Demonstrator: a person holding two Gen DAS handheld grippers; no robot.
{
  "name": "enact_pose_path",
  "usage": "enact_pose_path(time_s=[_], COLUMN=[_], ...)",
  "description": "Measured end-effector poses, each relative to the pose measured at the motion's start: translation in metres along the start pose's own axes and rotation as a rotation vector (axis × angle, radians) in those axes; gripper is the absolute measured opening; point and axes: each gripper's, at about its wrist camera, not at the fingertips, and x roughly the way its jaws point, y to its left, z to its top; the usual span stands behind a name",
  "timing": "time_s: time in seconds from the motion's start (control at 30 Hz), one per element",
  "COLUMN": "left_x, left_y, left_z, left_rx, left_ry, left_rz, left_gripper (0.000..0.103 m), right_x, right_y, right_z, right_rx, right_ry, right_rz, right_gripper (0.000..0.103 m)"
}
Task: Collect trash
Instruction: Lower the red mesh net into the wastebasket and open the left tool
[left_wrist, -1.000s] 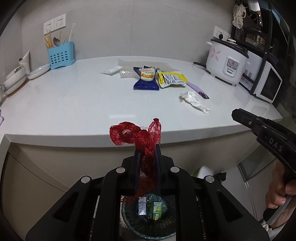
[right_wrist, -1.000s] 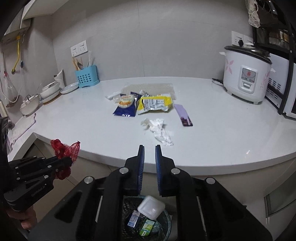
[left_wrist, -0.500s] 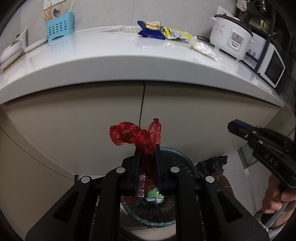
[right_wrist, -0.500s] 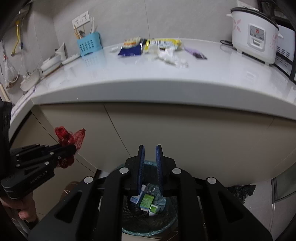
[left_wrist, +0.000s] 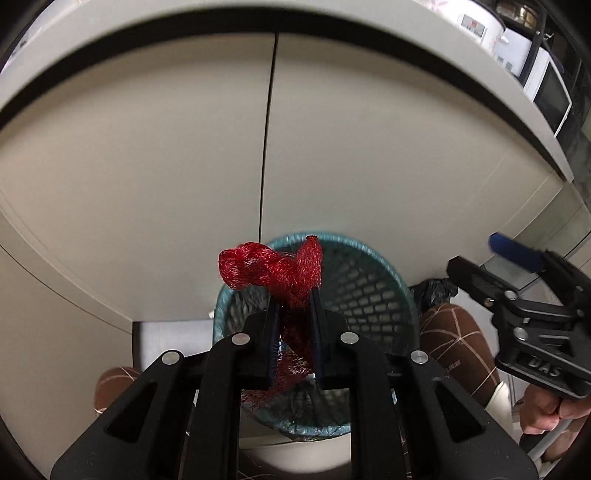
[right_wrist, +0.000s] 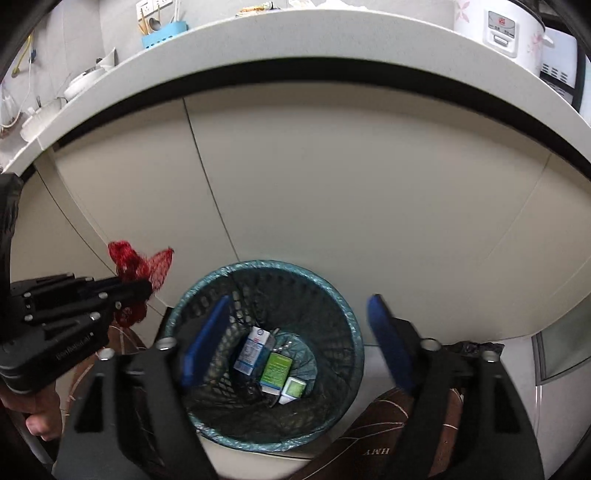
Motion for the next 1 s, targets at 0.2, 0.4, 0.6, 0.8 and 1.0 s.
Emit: enact_pose_path(time_s=[0.2, 0.4, 0.6, 0.8, 1.0], left_x=[0.025, 0.046, 0.056, 0.064, 0.061], left_y=[0.000, -0.003, -0.009, -0.012, -0.015], left_z=[-0.011, -0.016, -0.019, -0.019, -0.017], left_rx=[-0.003, -0.005, 0.011, 0.015, 0.018], left_ry=[0.044, 0.078, 0.096, 0.104, 0.094], left_rz=[-0.008, -0.006, 0.019, 0.027, 0.039], left_gripper=[0.014, 0.015, 0.021, 0.035, 0.055], right_x=[0.016, 0.026, 0.030, 0.032, 0.033], right_y=[-0.011, -0.019, -0.028, -0.033, -0.035], right_z=[-0.017, -0.027, -0.032, -0.033, -0.034], right_rx=[0.038, 0.052, 0.062, 0.073, 0.078], right_ry=[0.038, 0.067, 0.078, 0.085, 0.088], right_rz=[-0.017, -0.028, -0.028, -0.023, -0.025], right_gripper=[0.090, 0.090, 0.090, 0.090, 0.090])
